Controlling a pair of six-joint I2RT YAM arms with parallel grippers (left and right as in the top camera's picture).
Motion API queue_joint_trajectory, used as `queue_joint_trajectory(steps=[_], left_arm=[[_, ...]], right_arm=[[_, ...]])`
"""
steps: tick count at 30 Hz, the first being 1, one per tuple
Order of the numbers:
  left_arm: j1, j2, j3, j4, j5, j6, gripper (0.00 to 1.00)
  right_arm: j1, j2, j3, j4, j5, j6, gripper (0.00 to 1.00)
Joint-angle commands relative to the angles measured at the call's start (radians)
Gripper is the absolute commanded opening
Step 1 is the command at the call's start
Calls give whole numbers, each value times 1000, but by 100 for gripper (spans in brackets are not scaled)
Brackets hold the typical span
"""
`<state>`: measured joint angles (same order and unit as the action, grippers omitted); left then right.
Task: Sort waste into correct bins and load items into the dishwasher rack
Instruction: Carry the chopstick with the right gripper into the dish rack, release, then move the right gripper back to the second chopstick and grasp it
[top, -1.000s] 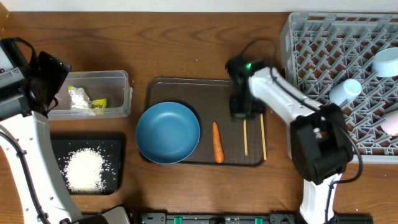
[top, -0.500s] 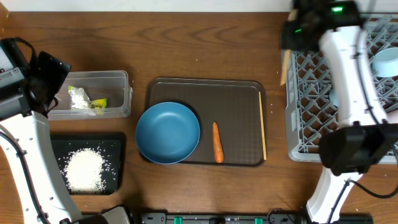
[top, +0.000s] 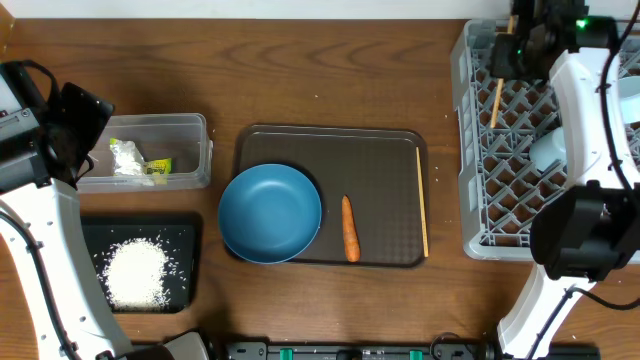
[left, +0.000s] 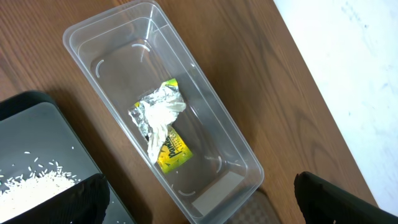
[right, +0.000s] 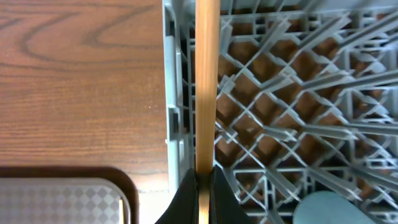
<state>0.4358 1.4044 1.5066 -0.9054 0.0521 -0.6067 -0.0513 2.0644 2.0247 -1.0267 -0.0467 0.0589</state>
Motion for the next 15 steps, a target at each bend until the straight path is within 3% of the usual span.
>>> queue_joint_trajectory(steps=[1, 5, 6, 8, 10, 12, 15], left_arm=[[2, 0, -3, 0, -11, -8, 98], [2, 0, -3, 0, -11, -8, 98], [2, 0, -3, 0, -11, -8, 98], [2, 0, -3, 0, -11, -8, 98], [2, 0, -3, 0, -11, -8, 98], [2, 0, -3, 0, -11, -8, 98], [2, 0, -3, 0, -11, -8, 98]], right_arm=[[0, 3, -57, 31, -12, -12, 2], [0, 3, -97, 55, -11, -12, 7], [0, 3, -103, 56, -11, -12, 13], [0, 3, -105, 55, -11, -12, 39], [0, 3, -104, 55, -12, -11, 75], [0, 2, -102, 46, -14, -2, 87], [2, -1, -94, 23, -14, 24, 90]])
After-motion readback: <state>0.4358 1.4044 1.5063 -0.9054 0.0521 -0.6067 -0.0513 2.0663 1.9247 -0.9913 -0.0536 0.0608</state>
